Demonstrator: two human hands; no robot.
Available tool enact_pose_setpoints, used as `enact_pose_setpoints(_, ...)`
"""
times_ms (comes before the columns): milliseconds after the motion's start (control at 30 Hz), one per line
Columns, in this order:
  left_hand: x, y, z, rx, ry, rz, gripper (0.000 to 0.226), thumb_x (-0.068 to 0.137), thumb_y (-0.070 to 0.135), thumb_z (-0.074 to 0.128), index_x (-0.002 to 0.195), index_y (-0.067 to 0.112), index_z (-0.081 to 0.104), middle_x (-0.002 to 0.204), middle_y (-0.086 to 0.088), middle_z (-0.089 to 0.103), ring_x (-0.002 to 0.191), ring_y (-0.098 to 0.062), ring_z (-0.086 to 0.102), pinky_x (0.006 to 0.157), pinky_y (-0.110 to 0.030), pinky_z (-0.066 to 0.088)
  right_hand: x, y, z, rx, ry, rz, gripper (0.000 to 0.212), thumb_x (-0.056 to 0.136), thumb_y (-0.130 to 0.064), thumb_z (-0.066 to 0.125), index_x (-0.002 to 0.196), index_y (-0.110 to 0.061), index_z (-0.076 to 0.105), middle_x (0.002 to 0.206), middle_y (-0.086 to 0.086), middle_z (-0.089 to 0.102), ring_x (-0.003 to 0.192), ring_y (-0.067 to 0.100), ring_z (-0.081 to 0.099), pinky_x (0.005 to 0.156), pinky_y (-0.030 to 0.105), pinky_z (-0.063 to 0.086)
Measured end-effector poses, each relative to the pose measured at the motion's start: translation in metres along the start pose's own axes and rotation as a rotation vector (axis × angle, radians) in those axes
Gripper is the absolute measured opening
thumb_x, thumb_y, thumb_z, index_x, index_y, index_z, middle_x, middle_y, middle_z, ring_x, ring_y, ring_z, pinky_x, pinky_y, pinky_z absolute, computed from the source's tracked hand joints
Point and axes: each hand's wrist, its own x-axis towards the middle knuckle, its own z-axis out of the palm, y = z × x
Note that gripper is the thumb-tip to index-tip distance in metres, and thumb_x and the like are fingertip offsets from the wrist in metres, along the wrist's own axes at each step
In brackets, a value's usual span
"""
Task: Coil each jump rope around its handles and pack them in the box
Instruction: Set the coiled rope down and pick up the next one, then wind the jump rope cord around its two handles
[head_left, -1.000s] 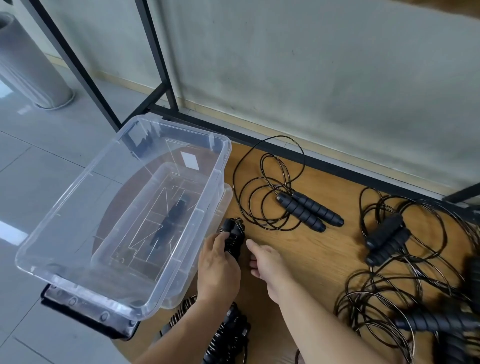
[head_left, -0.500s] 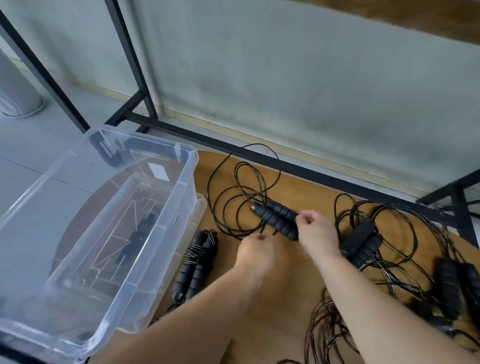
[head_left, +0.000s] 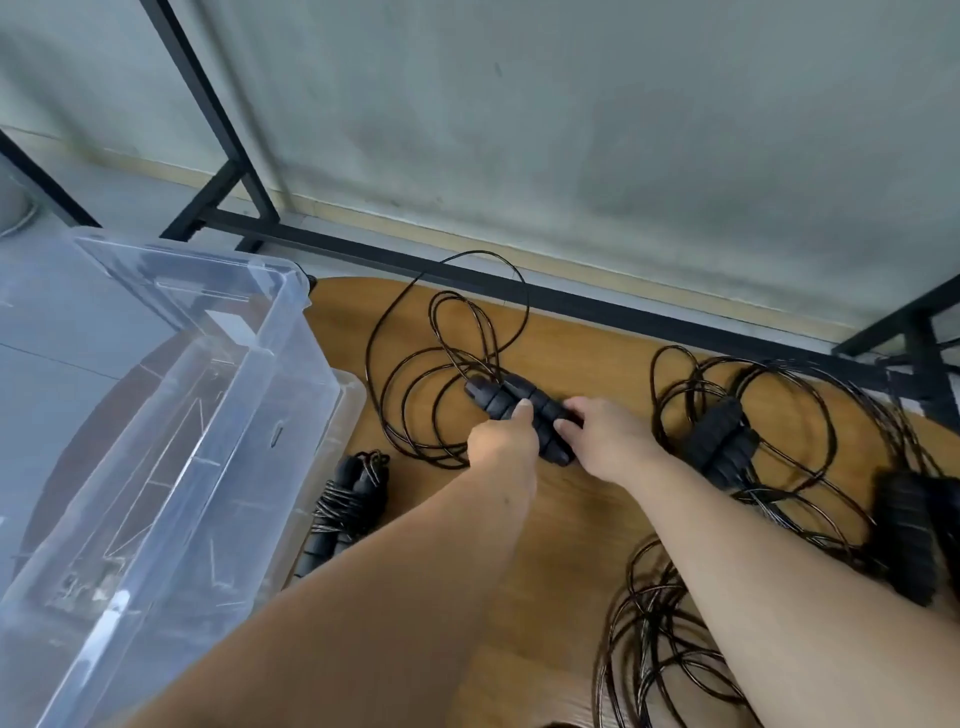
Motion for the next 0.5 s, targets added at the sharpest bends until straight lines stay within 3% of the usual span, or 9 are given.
enact_pose_setpoints(67,-0.005,-0.004,-0.005,0.017,0.011,-0.002,0.032,0.092,0.037,0.066,0.106,0.008,0.06,0.09,-0.005,0.065,0.083,-0.022,0.063,0.09,-0.039,0.056,-0.01,0.001,-0.002,0.048,-0.037,0.008,0.041,0.104,-0.04,0.043,0.141,-0.022,0.05,0.139,0.003,0.055,0.12,0.025,0.055,0.088,0.031,0.043)
enact_pose_setpoints(167,-0.028,-0.012,-0.016,0.008,-0.059,0.025,0.03,0.085,0.032,0.069,0.105,0.01,0.064,0.095,-0.008,0.069,0.086,-0.026,0.066,0.086,-0.041,0.057,-0.027,0.007,0.003,0.17,-0.076,0.05,0.037,0.104,-0.04,0.041,0.129,-0.02,0.059,0.12,0.006,0.064,0.108,0.027,0.059,0.087,0.035,0.047)
enact_pose_setpoints(267,-0.064,-0.014,-0.033,0.08,-0.102,0.036,0.029,0.083,0.032,0.064,0.105,0.014,0.057,0.09,-0.008,0.061,0.079,-0.027,0.058,0.072,-0.038,0.051,-0.055,0.012,0.01,0.568,-0.104,0.171,0.032,0.102,-0.041,0.046,0.111,-0.018,0.067,0.099,0.007,0.07,0.095,0.029,0.064,0.09,0.045,0.053)
enact_pose_setpoints(400,-0.111,-0.017,-0.054,0.129,-0.18,0.069,0.029,0.088,0.031,0.059,0.107,0.01,0.056,0.088,-0.009,0.059,0.077,-0.025,0.055,0.068,-0.034,0.044,-0.105,0.003,0.009,1.273,-0.177,0.308,0.022,0.102,-0.023,0.052,0.11,-0.008,0.066,0.103,0.013,0.073,0.095,0.029,0.067,0.085,0.045,0.053)
enact_pose_setpoints(500,-0.148,-0.017,-0.068,0.123,-0.234,0.109,0.023,0.091,0.027,0.059,0.108,0.011,0.059,0.09,-0.007,0.063,0.079,-0.023,0.058,0.069,-0.033,0.045,-0.143,-0.006,0.002,1.473,-0.213,0.297,0.022,0.101,-0.019,0.053,0.114,-0.006,0.066,0.098,0.011,0.076,0.094,0.027,0.068,0.083,0.044,0.053)
